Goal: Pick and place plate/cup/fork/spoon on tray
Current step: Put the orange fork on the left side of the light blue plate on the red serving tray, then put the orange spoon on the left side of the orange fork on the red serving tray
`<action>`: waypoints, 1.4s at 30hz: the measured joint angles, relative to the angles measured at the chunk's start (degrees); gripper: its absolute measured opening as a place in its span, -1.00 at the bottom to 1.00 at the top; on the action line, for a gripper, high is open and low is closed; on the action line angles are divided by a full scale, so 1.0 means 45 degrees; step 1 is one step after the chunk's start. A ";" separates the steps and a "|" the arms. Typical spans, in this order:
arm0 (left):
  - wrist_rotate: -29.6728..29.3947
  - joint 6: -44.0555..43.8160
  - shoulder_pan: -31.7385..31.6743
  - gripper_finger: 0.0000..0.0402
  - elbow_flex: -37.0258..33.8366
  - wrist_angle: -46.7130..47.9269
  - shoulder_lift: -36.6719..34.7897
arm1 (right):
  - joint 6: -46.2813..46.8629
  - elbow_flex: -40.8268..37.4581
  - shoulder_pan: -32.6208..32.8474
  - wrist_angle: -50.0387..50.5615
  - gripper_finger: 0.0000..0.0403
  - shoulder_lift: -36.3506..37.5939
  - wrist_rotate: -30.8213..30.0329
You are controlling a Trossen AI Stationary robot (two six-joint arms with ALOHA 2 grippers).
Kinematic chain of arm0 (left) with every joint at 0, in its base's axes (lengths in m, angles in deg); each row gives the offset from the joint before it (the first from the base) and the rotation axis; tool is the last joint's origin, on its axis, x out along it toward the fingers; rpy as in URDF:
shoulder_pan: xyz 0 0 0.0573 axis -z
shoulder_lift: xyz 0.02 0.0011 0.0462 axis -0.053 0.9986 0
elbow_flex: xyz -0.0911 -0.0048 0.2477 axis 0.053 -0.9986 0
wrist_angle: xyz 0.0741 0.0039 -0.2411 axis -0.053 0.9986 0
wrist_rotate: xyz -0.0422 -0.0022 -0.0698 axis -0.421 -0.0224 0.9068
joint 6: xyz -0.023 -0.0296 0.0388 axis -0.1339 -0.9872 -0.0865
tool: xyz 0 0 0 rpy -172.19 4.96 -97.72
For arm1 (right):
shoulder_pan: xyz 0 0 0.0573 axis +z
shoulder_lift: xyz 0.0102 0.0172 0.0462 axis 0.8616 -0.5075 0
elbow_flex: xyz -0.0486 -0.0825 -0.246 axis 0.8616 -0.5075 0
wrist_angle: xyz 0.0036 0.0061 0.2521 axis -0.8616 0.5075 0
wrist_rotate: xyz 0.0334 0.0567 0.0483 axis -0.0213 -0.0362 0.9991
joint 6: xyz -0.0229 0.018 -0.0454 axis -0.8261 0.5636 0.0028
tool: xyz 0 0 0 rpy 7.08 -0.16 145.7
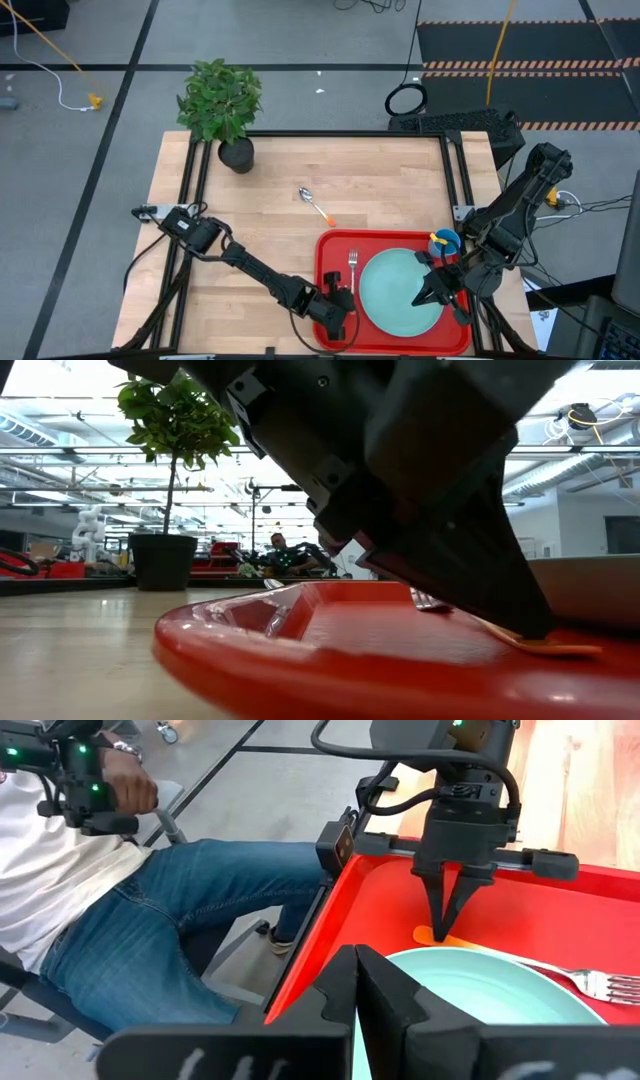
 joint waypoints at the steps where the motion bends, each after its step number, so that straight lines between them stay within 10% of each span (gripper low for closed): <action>1: 0.0004 0.0003 -0.0005 -0.99 -0.0006 -0.0171 0.0014 | 0.0000 0.0000 -0.0005 -0.0003 -1.00 0.0000 0.0000; 24: -0.1489 0.2110 -0.0096 -0.99 0.0057 0.2213 -0.2897 | 0.0005 0.0000 -0.0005 0.0000 -1.00 0.0000 0.0000; 42: -0.3570 -0.2398 -0.4411 -0.79 -0.0755 0.6747 -0.4098 | 0.0106 0.0000 -0.0005 0.0000 -1.00 0.0000 -0.0049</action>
